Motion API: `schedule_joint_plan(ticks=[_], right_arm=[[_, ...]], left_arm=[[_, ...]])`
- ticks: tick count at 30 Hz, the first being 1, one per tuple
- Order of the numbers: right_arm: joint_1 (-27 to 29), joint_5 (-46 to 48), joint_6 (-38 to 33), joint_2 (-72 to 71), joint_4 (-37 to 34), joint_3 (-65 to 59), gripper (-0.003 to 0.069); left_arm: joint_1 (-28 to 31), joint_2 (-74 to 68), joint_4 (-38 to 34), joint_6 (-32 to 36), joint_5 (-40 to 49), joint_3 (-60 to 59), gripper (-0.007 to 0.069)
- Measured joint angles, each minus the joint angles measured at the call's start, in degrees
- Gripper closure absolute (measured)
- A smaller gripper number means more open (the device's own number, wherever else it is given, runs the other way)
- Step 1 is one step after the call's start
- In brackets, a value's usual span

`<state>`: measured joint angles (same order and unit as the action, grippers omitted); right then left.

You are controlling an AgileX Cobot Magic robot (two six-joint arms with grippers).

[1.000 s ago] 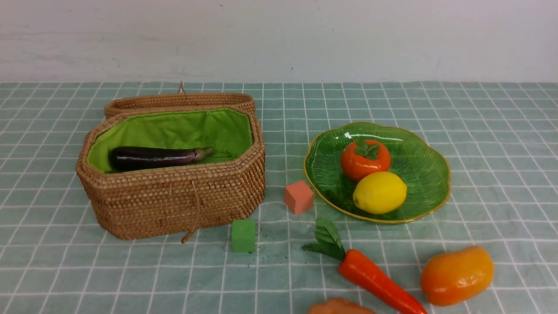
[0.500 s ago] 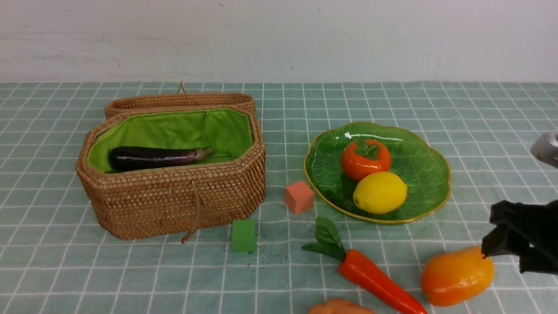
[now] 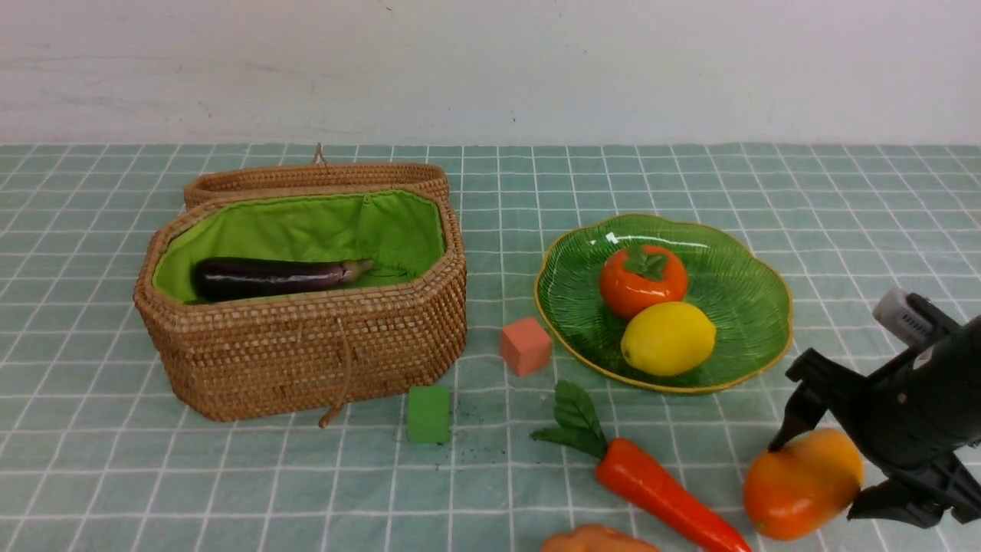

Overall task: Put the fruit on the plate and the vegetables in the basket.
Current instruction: Use the right arm to grab a mango and put it into the right plate

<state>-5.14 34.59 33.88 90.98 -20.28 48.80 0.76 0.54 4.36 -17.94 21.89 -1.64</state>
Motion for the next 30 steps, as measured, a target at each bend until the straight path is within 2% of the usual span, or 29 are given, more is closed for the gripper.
schedule_joint_plan(ticks=[5, 12, 15, 20, 23, 30], right_arm=[[0.0, -1.38, -2.88, 1.81, -0.04, 0.07, 0.0095], [0.0, -1.41, -13.62, -0.89, 0.55, 0.51, 0.0095], [0.0, 2.28, -17.37, -2.04, 5.64, 6.69, 0.0095], [0.0, 4.94, -18.82, 0.24, 12.46, 19.36, 0.0095], [0.0, 1.9, -20.52, 3.29, 14.62, 24.77, 0.0095], [0.0, -6.91, -23.7, 12.22, 13.61, 30.05, 0.0095]], left_arm=[[0.0, 0.0, 0.0, 0.0, 0.0, 0.0, 0.0512], [0.0, 0.0, 0.0, 0.0, 0.0, 0.0, 0.0511], [0.0, 0.0, 0.0, 0.0, 0.0, 0.0, 0.0511], [0.0, 0.0, 0.0, 0.0, 0.0, 0.0, 0.0503], [0.0, 0.0, 0.0, 0.0, 0.0, 0.0, 0.0501], [0.0, 0.0, 0.0, 0.0, 0.0, 0.0, 0.0494]])
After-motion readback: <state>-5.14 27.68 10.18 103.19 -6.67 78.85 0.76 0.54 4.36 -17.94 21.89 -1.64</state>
